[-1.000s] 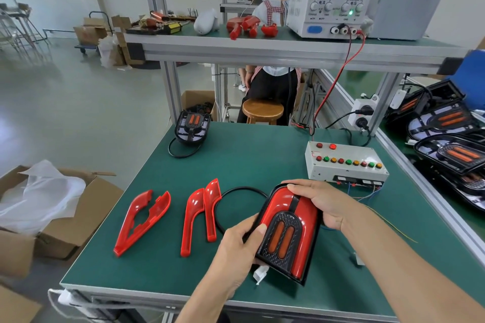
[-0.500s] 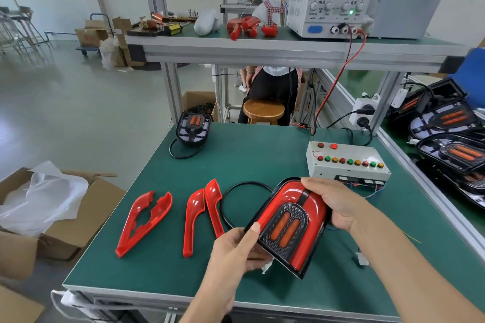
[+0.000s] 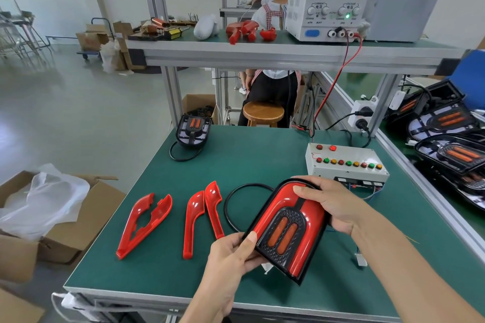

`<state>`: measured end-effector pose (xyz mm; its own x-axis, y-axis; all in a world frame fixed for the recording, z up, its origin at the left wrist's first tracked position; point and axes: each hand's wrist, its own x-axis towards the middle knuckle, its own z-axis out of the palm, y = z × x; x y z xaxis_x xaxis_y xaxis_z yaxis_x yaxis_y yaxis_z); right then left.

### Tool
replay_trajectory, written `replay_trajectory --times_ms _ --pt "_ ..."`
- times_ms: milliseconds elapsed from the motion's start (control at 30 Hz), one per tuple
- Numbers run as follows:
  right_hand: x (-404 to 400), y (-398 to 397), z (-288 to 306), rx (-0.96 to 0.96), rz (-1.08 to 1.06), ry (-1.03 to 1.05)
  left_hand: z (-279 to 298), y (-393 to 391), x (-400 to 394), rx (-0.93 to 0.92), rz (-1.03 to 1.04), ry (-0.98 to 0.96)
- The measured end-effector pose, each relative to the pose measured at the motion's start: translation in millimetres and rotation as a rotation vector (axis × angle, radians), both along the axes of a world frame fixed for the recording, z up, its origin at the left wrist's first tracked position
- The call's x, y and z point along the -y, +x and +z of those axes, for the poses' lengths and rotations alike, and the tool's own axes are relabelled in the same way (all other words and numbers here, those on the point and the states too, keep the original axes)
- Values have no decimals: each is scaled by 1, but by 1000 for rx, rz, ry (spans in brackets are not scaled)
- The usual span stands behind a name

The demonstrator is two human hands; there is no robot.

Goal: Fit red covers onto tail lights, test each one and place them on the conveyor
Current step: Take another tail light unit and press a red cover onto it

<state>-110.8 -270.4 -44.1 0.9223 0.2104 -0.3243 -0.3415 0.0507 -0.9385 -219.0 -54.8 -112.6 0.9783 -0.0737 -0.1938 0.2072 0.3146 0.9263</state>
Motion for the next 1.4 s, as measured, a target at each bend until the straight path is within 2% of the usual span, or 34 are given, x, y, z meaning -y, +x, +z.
replay_trajectory --times_ms 367,700,900,1133,1400 --pt "1 -2 -9 9 -27 -25 -5 1 -5 25 -21 -20" --pt "-3 -6 -12 -1 -167 -64 -9 3 -4 57 -38 36" --pt "3 -12 -8 29 -46 -50 -10 4 -1 29 -2 35" --pt "4 -14 -7 71 -54 -58 -7 2 4 74 20 52" --pt "1 -16 -4 86 -57 -68 -10 5 1 32 24 10"
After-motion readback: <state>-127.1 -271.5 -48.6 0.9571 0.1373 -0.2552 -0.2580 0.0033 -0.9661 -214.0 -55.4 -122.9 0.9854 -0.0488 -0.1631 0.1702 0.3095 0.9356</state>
